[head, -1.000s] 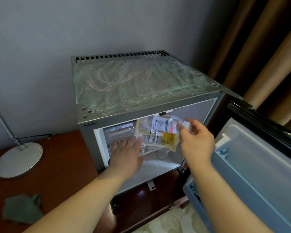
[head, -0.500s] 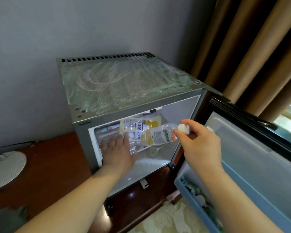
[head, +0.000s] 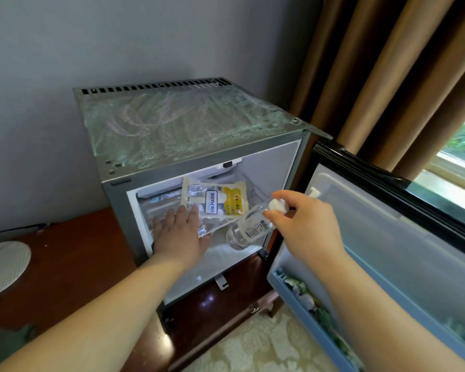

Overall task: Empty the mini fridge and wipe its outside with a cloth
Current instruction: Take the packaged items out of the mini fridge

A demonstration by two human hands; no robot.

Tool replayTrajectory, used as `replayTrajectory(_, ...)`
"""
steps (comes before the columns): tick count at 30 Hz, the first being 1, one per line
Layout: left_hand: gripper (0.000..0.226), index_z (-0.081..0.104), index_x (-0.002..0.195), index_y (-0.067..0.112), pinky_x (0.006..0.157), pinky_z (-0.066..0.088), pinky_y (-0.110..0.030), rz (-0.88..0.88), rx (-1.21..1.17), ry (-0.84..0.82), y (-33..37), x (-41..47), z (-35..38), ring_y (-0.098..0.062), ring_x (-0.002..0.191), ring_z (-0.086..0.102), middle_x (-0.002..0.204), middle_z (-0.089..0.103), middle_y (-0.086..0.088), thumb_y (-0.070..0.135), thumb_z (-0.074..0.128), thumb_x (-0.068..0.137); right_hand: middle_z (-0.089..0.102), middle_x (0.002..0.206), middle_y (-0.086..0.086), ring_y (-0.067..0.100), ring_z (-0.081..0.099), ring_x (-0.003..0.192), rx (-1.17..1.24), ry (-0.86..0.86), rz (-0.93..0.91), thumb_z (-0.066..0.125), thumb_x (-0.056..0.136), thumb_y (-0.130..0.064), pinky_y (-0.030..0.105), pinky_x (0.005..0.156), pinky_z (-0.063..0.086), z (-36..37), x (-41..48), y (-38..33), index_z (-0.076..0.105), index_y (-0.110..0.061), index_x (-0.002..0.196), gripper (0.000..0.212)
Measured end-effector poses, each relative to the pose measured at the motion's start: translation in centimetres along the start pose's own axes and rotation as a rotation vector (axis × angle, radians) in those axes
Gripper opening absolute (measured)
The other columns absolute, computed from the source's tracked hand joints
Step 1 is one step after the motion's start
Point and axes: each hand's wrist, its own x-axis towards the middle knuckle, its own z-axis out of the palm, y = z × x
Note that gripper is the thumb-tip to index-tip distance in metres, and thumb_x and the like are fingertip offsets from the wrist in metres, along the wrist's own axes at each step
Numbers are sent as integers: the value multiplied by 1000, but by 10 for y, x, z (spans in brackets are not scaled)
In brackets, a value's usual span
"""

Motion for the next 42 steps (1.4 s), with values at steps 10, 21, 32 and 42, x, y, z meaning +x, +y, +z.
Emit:
replayTrajectory(10, 92, 7, 159, 27, 119, 20, -55, -82, 74, -48, 6, 1, -6, -33, 147, 25, 160, 29, -7, 79, 34, 88, 68, 96, -7, 10, 64, 83, 11, -163, -37, 73, 89, -39, 29, 74, 54, 10, 15, 17, 67, -38, 123, 35)
replayTrajectory(21, 87, -1, 159, 29, 122, 8, -51, -153, 56, -30, 27, -22, -24, -32, 153, 8, 168, 5, -2, 62, 45, 93, 73, 110, -3, 16, 67, 94, 28, -232, -107, 74, 89, -32, 30, 85, 54, 25, 29, 20, 68, -32, 127, 38)
replayTrajectory(32, 84, 15, 158, 34, 122, 23, -37, 20, -328, 74, 29, -107, -35, -18, 149, 22, 161, 25, 7, 53, 62, 92, 72, 109, -7, 12, 65, 97, -44, -453, -313, 77, 85, -37, 24, 81, 49, 28, 11, -2, 69, -37, 122, 37)
replayTrajectory(42, 53, 50, 129, 54, 93, 48, -24, -307, -640, 110, -41, -219, -37, 9, 112, 53, 122, 59, 30, 47, 76, 82, 72, 110, -19, 3, 66, 97, 27, -727, -635, 77, 84, -41, 26, 86, 54, 86, -71, -88, 69, -42, 118, 36)
